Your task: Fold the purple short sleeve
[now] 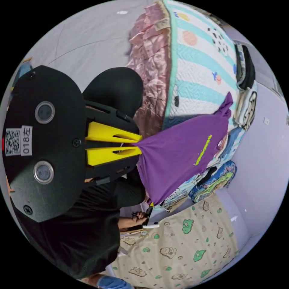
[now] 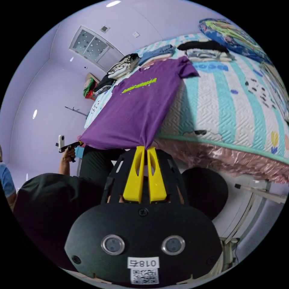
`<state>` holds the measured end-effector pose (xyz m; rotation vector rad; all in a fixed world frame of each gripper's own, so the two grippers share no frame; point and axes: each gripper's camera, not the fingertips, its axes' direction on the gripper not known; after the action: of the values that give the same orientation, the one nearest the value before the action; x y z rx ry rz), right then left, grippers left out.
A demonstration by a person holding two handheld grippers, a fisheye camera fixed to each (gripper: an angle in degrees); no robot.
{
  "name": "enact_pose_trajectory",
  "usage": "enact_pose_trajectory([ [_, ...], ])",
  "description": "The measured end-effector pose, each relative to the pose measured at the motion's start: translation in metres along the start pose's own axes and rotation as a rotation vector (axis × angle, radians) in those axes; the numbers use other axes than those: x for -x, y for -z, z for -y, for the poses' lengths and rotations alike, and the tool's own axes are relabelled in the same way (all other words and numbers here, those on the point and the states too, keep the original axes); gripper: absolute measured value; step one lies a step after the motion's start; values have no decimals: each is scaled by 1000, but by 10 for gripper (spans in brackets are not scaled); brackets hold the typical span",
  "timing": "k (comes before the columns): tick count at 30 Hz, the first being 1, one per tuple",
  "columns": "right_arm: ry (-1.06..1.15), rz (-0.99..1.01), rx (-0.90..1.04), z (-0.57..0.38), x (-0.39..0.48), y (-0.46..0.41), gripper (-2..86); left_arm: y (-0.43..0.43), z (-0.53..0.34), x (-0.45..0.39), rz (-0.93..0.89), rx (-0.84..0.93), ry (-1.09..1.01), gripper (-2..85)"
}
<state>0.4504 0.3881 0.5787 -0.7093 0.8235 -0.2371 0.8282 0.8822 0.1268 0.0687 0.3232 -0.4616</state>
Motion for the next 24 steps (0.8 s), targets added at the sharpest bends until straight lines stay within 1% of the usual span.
enact_pose_trajectory([
  [2, -34, 6, 43, -5, -13, -19, 4, -1, -5, -2, 16, 15, 70, 31],
  [4, -61, 20, 62, -9, -24, -37, 4, 3, -9, -13, 106, 38, 120, 47],
  [6, -52, 36, 75, -10, -28, -46, 4, 21, -10, -47, 240, 11, 114, 60],
  [7, -48, 33, 88, -11, -30, -52, 4, 26, -8, -60, 250, -6, 93, 62],
  [8, -48, 29, 94, -11, -32, -55, 4, 32, -1, -90, 237, -32, 25, 64],
  [10, -53, 45, 98, -13, -38, -64, 4, 28, 15, -147, 179, -25, -129, 65],
  [12, -68, 104, 74, -15, -45, -67, 4, -5, 36, -240, 100, 46, -383, 66],
  [13, -83, 154, 50, -17, -51, -68, 4, -17, 40, -263, 80, 74, -442, 67],
  [15, -112, 237, 3, -19, -60, -68, 4, -72, 45, -353, -16, 166, -649, 73],
  [16, -132, 290, -26, -22, -66, -68, 4, -87, 45, -375, -41, 190, -688, 76],
  [17, -144, 315, -42, -23, -69, -68, 4, -115, 40, -417, -77, 248, -774, 82],
  [18, -171, 357, -69, -27, -75, -68, 4, -140, 32, -459, -48, 279, -869, 88],
  [19, -196, 395, -91, -30, -80, -69, 3, -150, 27, -478, -6, 283, -916, 94],
  [20, -206, 410, -99, -32, -82, -69, 3, -167, 16, -514, 100, 275, -1011, 104],
  [21, -223, 426, -110, -35, -86, -70, 3, -177, 3, -546, 217, 233, -1098, 111],
  [22, -239, 431, -120, -37, -89, -71, 3, -181, -4, -560, 277, 205, -1140, 115],
  [23, -248, 432, -125, -39, -90, -71, 3, -184, -18, -585, 379, 144, -1216, 116],
  [24, -264, 445, -134, -41, -93, -72, 3, -184, -32, -605, 439, 79, -1276, 116],
])
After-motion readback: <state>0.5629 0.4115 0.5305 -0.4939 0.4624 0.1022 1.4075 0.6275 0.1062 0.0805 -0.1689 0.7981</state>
